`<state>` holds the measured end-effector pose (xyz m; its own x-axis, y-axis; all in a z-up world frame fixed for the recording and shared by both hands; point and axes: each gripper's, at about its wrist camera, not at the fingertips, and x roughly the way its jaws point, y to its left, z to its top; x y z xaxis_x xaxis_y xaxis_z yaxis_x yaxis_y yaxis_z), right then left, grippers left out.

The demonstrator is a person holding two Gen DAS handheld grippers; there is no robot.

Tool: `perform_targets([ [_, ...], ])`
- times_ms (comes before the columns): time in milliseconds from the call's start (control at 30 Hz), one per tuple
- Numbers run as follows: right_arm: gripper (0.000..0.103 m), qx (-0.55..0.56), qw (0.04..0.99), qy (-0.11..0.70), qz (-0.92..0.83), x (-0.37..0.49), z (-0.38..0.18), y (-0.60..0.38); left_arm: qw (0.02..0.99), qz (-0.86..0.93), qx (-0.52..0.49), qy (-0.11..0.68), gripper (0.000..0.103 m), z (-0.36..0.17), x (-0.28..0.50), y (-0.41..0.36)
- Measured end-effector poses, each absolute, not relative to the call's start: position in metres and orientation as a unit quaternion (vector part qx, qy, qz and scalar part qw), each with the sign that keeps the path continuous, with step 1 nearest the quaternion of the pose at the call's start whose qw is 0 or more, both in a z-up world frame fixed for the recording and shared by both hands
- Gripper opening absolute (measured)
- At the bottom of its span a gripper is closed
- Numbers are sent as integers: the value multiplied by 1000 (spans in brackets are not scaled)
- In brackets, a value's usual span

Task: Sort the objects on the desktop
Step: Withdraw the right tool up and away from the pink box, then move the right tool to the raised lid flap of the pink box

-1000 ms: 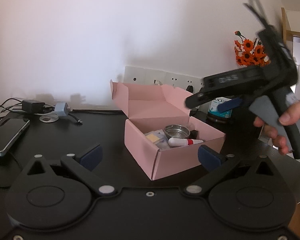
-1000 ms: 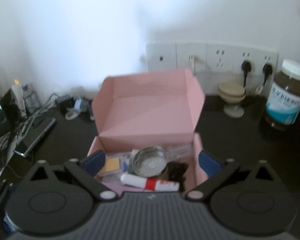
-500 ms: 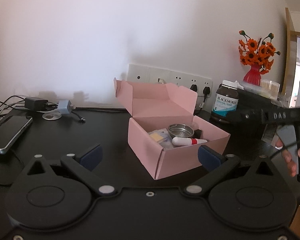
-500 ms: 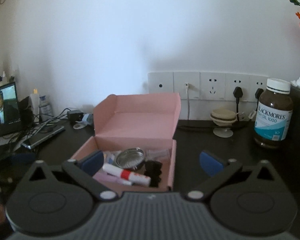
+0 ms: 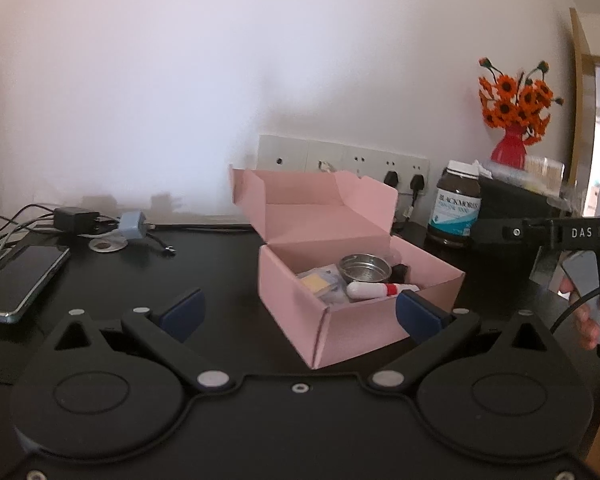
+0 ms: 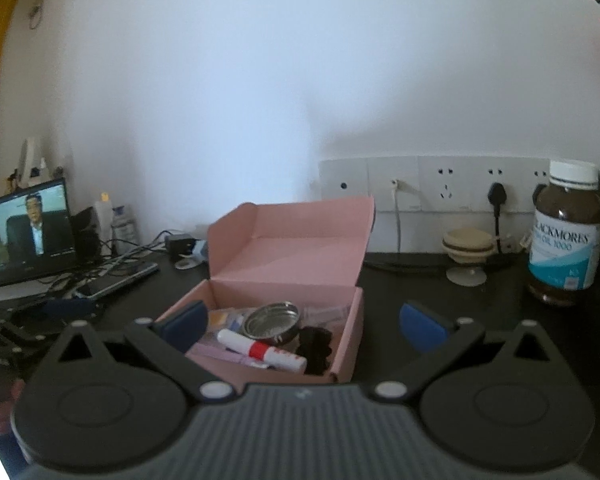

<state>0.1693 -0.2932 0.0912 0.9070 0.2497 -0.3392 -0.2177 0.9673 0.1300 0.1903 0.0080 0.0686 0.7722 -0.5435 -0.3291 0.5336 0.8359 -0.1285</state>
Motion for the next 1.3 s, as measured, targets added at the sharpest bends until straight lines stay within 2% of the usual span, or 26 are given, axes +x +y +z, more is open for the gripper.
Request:
perform_targets([
  [167,102,61,971,188,135,179,90,-301,940,-297,-4,168,103,79,197,-16],
  [433,102,144,957,203,151,210,91,-331,936,-300,18,182,103,67,216,-57],
  [833,102,262,906,271,192,307,64,-369,927,-305,-23,219,103,54,249,-54],
  [1300,102,288,875,321,220,355,49,-350,926,-304,3,224,103,54,246,-61],
])
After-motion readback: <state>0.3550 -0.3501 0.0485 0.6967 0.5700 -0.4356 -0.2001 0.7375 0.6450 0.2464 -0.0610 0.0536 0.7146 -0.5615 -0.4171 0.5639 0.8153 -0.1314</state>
